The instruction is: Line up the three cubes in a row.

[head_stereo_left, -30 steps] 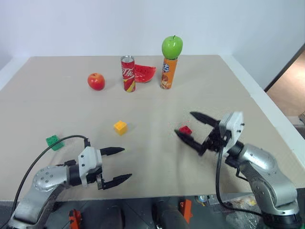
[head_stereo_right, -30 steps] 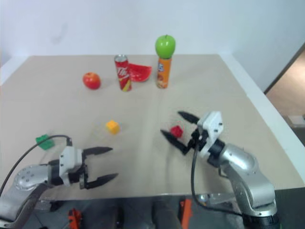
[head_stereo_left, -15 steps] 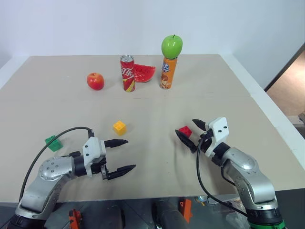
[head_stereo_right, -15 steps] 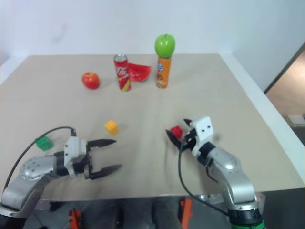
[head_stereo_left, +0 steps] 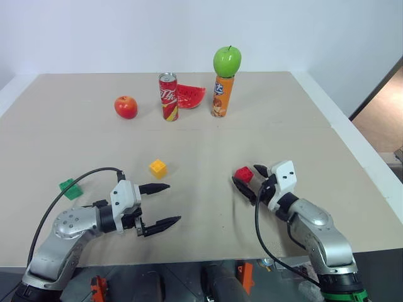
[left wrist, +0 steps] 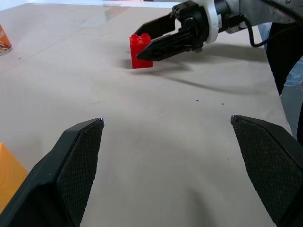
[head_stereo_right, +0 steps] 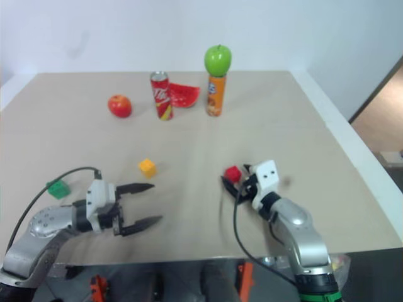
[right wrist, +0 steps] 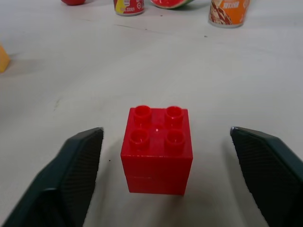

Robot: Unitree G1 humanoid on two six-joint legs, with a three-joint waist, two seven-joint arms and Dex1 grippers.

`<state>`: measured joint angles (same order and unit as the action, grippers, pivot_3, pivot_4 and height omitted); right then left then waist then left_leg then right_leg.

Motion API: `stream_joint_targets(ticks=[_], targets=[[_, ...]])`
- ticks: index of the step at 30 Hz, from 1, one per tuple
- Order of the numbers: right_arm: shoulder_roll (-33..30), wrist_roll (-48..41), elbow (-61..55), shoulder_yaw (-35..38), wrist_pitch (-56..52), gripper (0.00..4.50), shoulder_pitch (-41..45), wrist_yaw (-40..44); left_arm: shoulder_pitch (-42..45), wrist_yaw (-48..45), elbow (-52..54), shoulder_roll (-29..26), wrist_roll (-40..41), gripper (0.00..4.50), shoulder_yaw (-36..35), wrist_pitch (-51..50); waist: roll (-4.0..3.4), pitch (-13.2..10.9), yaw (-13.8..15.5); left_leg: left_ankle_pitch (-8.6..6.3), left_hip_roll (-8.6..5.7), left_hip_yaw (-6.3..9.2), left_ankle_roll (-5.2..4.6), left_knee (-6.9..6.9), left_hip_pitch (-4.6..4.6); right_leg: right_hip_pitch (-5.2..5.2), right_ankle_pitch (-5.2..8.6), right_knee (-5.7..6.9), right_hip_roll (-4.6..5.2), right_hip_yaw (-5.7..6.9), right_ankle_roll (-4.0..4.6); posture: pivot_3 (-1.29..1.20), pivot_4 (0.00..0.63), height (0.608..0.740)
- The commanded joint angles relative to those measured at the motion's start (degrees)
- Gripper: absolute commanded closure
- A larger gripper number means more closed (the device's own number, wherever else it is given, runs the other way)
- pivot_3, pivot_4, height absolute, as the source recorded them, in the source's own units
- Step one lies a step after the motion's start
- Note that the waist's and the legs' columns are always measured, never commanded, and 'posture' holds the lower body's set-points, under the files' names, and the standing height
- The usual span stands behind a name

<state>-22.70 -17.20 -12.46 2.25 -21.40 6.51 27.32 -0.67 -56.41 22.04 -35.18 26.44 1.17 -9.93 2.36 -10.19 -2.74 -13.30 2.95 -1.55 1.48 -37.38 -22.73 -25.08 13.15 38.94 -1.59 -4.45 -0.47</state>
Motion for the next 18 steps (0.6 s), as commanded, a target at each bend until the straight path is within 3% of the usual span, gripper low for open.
stream_joint_targets(ticks=[1, 6, 12, 18], targets=[[0.4, -0.6, -0.6, 0.9, 0.8, 1.41, 0.2, 0.3, -0.2, 0.6, 2.0, -0.1, 0.1, 0.0, -0.4, 0.4, 0.0, 0.0, 0.0, 0.0, 0.0, 0.0, 0.0, 0.0, 0.0, 0.0, 0.0, 0.0, 0.0, 0.0, 0.0, 0.0, 0.15, 0.74], [0.7, -0.3, -0.5, 1.0, 1.1, 3.2, -0.3, 0.3, 0.0, 0.7, 1.5, -0.1, -0.1, 0.0, -0.5, 0.5, 0.0, 0.0, 0.0, 0.0, 0.0, 0.0, 0.0, 0.0, 0.0, 0.0, -0.01, 0.0, 0.0, 0.01, -0.01, 0.0, 0.15, 0.74], [-1.9, -2.5, -2.3, -0.5, -1.0, 3.26, 2.9, 5.6, 0.2, 1.2, 0.9, -0.3, 0.1, 0.0, -1.0, 0.2, -0.01, 0.0, -0.1, 0.0, 0.0, -0.01, 0.0, 0.0, 0.0, 0.0, 0.0, 0.0, 0.0, 0.0, 0.0, 0.0, 0.15, 0.74], [-7.8, -3.6, 3.9, -9.3, 1.3, 3.26, 15.4, 26.2, -2.4, 0.7, 0.8, -1.4, 0.3, 0.0, -2.2, 0.2, -0.04, 0.0, -0.5, 0.01, 0.04, -0.05, -0.01, -0.01, 0.13, 0.04, -0.03, 0.01, -0.12, -0.09, 0.06, 0.0, 0.15, 0.74]])
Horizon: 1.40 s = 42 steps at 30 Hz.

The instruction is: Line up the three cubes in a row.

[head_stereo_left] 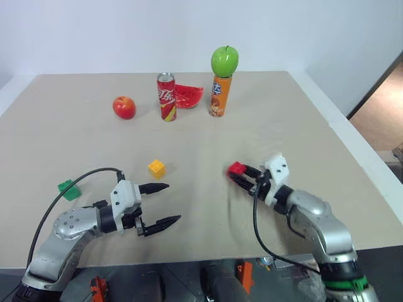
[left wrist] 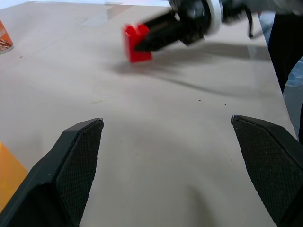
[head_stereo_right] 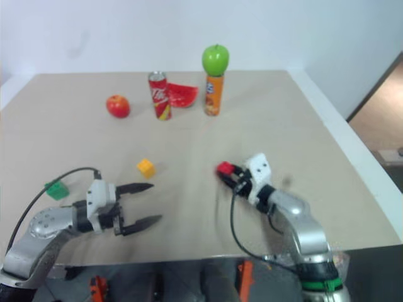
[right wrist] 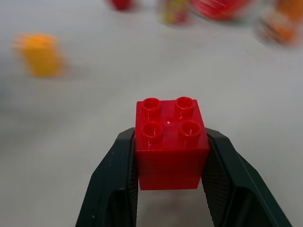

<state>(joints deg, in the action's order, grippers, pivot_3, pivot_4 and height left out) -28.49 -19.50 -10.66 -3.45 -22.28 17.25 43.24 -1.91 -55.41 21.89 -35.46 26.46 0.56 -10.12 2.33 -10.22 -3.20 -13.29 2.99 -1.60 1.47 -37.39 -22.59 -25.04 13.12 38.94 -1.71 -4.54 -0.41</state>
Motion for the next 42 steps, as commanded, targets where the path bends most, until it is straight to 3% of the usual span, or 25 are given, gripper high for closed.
stream_joint_targets(ticks=[1, 8, 14, 23, 24, 31, 35, 42], targets=[[-2.7, -1.3, 4.0, -5.1, 3.1, 3.26, 6.7, 14.0, -1.5, -0.4, 1.0, -1.2, 0.4, 0.0, -1.8, 0.4, 0.0, 0.0, 0.1, 0.0, 0.02, 0.02, 0.0, 0.01, 0.01, 0.01, 0.01, 0.0, -0.01, 0.03, 0.02, 0.0, 0.15, 0.74], [-3.2, 3.8, 22.4, -12.3, 12.4, 3.26, 19.4, 29.9, -3.7, 1.4, 2.7, -1.0, 0.9, 0.0, -2.6, -0.2, 0.0, 0.0, 0.5, 0.0, 0.01, 0.02, -0.01, 0.04, -0.05, -0.01, 0.01, 0.0, 0.04, 0.11, 0.01, 0.0, 0.15, 0.74], [-1.5, 6.4, 33.2, -12.4, 18.7, 3.26, 23.7, 34.7, -7.0, 2.9, 5.5, -1.5, 1.2, 0.0, -4.0, -0.4, -0.01, 0.0, 0.5, -0.05, 0.02, 0.01, -0.07, 0.04, -0.09, -0.04, 0.03, -0.01, 0.06, 0.1, 0.02, 0.0, 0.15, 0.74], [0.6, 8.2, 39.4, -12.0, 22.2, 3.26, 24.8, 37.5, -7.0, 4.2, 6.9, -1.9, 1.0, 0.0, -4.2, -1.6, -0.02, 0.0, 0.5, -0.04, 0.06, 0.02, -0.07, 0.02, -0.05, -0.03, 0.0, 0.06, 0.02, 0.11, 0.07, 0.0, 0.15, 0.74], [0.7, 8.2, 39.7, -11.9, 21.9, 2.24, 24.9, 37.7, -6.9, 4.2, 6.9, -1.9, 1.0, 0.0, -4.2, -1.6, -0.02, 0.0, 0.5, -0.04, 0.05, 0.0, -0.07, 0.02, -0.04, -0.03, 0.0, 0.06, 0.02, 0.1, 0.07, 0.0, 0.15, 0.74], [0.7, 7.1, 38.2, -9.6, 22.4, 0.02, 24.3, 36.5, -6.7, 4.7, 6.6, -1.8, 0.6, 0.0, -4.6, -1.4, -0.02, 0.0, 0.5, -0.04, 0.06, 0.01, -0.07, 0.03, -0.05, -0.04, 0.0, 0.06, 0.01, 0.11, 0.08, 0.0, 0.15, 0.74], [0.2, 4.7, 34.5, -6.2, 19.6, 0.02, 23.8, 34.1, -7.5, 7.5, 7.3, -1.0, 2.5, 0.0, -7.3, -2.7, -0.03, 0.0, 0.5, -0.04, 0.07, 0.01, -0.07, 0.03, -0.05, -0.04, 0.0, 0.06, 0.02, 0.1, 0.08, 0.0, 0.15, 0.74], [-2.3, -2.1, 15.2, 0.2, 9.2, 0.02, 18.3, 27.6, -11.3, 24.7, 9.4, 5.6, 6.2, 0.0, -25.6, -5.8, -0.03, 0.0, 0.5, -0.05, 0.12, 0.05, -0.07, 0.04, -0.09, -0.08, 0.01, 0.06, 0.01, 0.14, 0.09, 0.0, 0.15, 0.74]])
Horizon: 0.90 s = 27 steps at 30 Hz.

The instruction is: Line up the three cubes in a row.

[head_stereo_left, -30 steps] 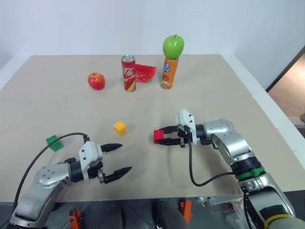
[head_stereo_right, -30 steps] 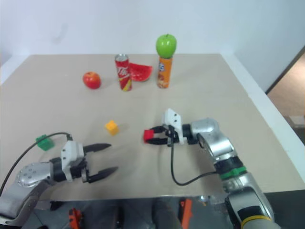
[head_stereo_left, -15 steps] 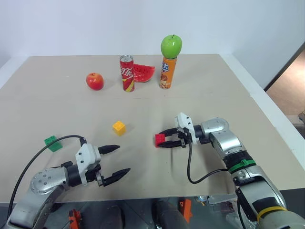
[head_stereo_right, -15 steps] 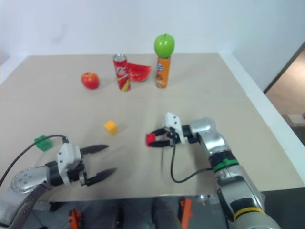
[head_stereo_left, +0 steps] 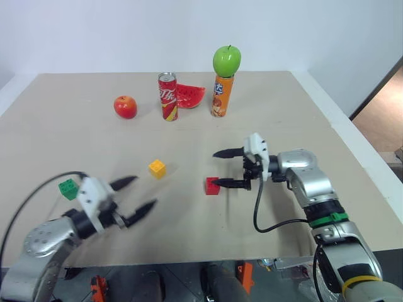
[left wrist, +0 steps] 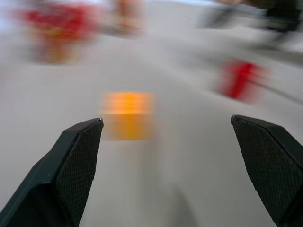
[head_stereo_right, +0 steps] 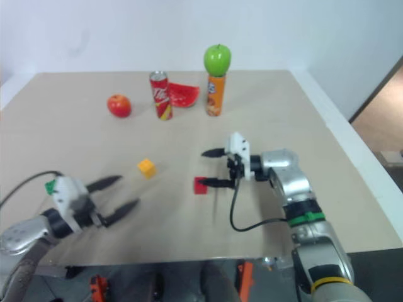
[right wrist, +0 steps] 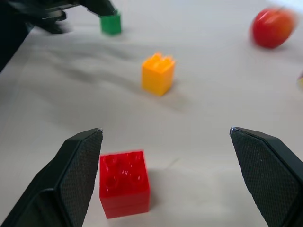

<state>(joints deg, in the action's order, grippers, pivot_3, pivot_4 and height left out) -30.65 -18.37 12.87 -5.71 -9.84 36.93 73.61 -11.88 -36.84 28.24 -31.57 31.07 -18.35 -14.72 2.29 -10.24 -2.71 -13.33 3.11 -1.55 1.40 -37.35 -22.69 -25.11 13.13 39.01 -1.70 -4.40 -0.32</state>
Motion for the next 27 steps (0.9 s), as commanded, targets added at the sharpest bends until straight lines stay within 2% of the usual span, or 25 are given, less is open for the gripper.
stream_joint_targets(ticks=[1, 6, 10, 16, 22, 27], targets=[[0.2, -3.3, -10.2, 2.6, -3.5, 0.02, -2.0, -4.1, -2.0, 8.2, 3.5, 2.5, 2.1, 0.0, -8.7, -2.0, 0.0, 0.0, -0.1, 0.0, 0.0, -0.01, 0.0, 0.0, 0.02, 0.01, 0.0, 0.0, 0.0, -0.01, 0.0, 0.0, 0.15, 0.74], [3.8, -2.5, -16.0, 1.9, -2.4, 0.02, -4.4, -10.2, -4.7, 19.1, 5.0, 8.6, 1.9, 0.0, -14.6, -4.0, 0.01, 0.0, -0.1, 0.0, 0.01, -0.01, 0.02, -0.02, 0.06, 0.03, -0.03, 0.01, -0.03, -0.01, -0.02, 0.0, 0.15, 0.74], [4.5, -1.1, -15.8, 0.2, -0.1, 0.02, -4.7, -10.3, -6.0, 25.5, 7.2, 14.7, -1.2, 0.0, -11.9, -3.5, 0.03, 0.0, -0.1, 0.02, -0.09, -0.04, 0.05, -0.09, 0.05, 0.07, -0.03, 0.0, 0.05, -0.05, -0.02, 0.0, 0.15, 0.74], [4.4, -0.5, -12.5, -0.6, 2.6, 0.02, -3.1, -9.2, -3.6, 36.0, 7.2, 23.4, -7.6, 0.0, -8.6, -2.1, 0.13, 0.1, 0.0, 0.03, -0.19, -0.05, 0.06, -0.16, 0.05, 0.12, -0.06, -0.03, 0.12, -0.12, -0.07, 0.0, 0.15, 0.74], [4.5, -1.6, -10.9, -1.0, 2.3, 0.02, -1.9, -7.5, -0.1, 40.3, 4.5, 26.4, -11.0, 0.0, -5.4, -3.2, 0.14, 0.1, 0.0, 0.03, -0.16, -0.01, 0.06, -0.14, 0.06, 0.12, -0.13, -0.02, 0.03, -0.1, -0.16, 0.0, 0.15, 0.74], [4.9, -6.9, -12.5, -1.4, -0.6, 0.02, -1.9, -1.7, 0.9, 42.2, 1.7, 27.2, -12.4, 0.0, -5.2, -3.3, 0.15, 0.1, -0.1, 0.03, -0.15, -0.03, 0.06, -0.09, 0.06, 0.1, -0.13, -0.02, 0.01, -0.13, -0.16, 0.0, 0.15, 0.74]])
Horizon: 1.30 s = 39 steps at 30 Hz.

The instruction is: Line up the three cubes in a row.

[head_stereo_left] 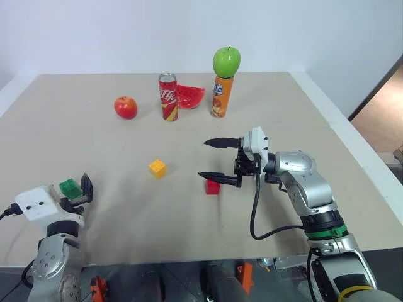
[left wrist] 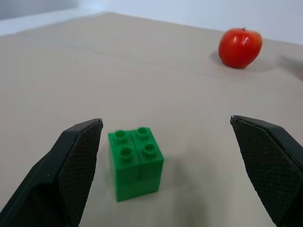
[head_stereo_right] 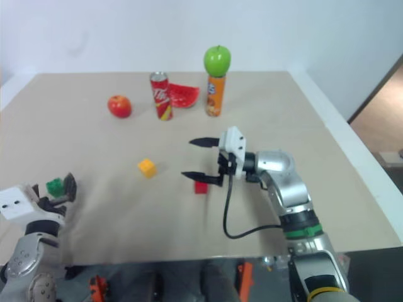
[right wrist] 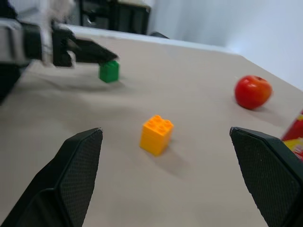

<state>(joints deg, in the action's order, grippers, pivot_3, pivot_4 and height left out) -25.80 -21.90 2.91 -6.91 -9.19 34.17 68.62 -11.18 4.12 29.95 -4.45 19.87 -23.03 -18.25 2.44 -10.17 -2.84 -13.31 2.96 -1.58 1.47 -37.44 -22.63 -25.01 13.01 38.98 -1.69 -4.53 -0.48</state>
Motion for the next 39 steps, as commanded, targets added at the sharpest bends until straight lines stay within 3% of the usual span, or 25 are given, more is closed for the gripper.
stream_joint_targets(ticks=[1, 6, 20, 30, 35, 39], targets=[[-0.3, -3.9, -3.0, -0.8, -1.6, 0.02, 0.9, 4.9, 0.4, 1.6, -0.4, 0.2, -1.3, 0.0, -0.6, 0.3, 0.0, 0.0, 0.0, 0.0, 0.0, 0.01, 0.0, 0.0, 0.0, 0.0, 0.0, 0.0, 0.0, 0.01, 0.0, 0.0, 0.15, 0.74], [-1.4, -4.0, -5.0, -2.5, -2.3, 0.02, 0.4, 7.9, 1.4, 1.5, -2.4, -0.4, -1.5, 0.0, -1.1, 0.8, 0.01, 0.0, 0.1, 0.0, 0.0, 0.03, 0.0, -0.01, 0.0, 0.01, 0.0, 0.0, 0.01, 0.06, 0.0, 0.0, 0.15, 0.74], [-1.1, -3.2, -6.6, -3.5, -3.5, 0.02, 1.1, 6.0, 4.2, 0.7, -7.2, -0.9, -1.8, 0.0, -0.2, 0.6, 0.01, 0.0, 0.1, 0.0, 0.0, 0.03, 0.0, -0.02, -0.02, 0.0, 0.0, 0.0, 0.01, 0.06, 0.0, 0.0, 0.15, 0.74], [-1.4, -2.6, -6.9, -3.5, -3.5, 0.0, 1.0, 5.7, 3.5, -0.1, -9.7, -1.7, -2.3, 3.16, -1.6, 2.2, 0.01, 0.0, 0.1, 0.0, -0.01, 0.03, 0.0, -0.01, -0.02, 0.0, 0.0, 0.0, 0.01, 0.06, -0.01, 0.0, 0.15, 0.74], [-1.4, -2.4, -6.7, -3.5, -3.0, 0.0, 0.7, 5.6, 3.1, -3.0, -11.1, -4.3, -2.1, 3.21, -1.8, 3.4, 0.01, 0.0, 0.1, 0.0, 0.01, 0.04, 0.0, -0.01, -0.01, -0.01, 0.0, 0.0, 0.0, 0.06, 0.0, 0.0, 0.15, 0.74], [-1.3, -2.2, -6.4, -3.4, -2.6, 0.0, 0.6, 5.5, 1.7, -10.8, -11.1, -9.9, -3.8, 3.21, 1.8, 5.1, 0.01, 0.0, 0.1, 0.0, 0.01, 0.04, 0.0, 0.02, -0.02, -0.03, 0.01, 0.0, 0.0, 0.09, 0.03, 0.0, 0.15, 0.74]])
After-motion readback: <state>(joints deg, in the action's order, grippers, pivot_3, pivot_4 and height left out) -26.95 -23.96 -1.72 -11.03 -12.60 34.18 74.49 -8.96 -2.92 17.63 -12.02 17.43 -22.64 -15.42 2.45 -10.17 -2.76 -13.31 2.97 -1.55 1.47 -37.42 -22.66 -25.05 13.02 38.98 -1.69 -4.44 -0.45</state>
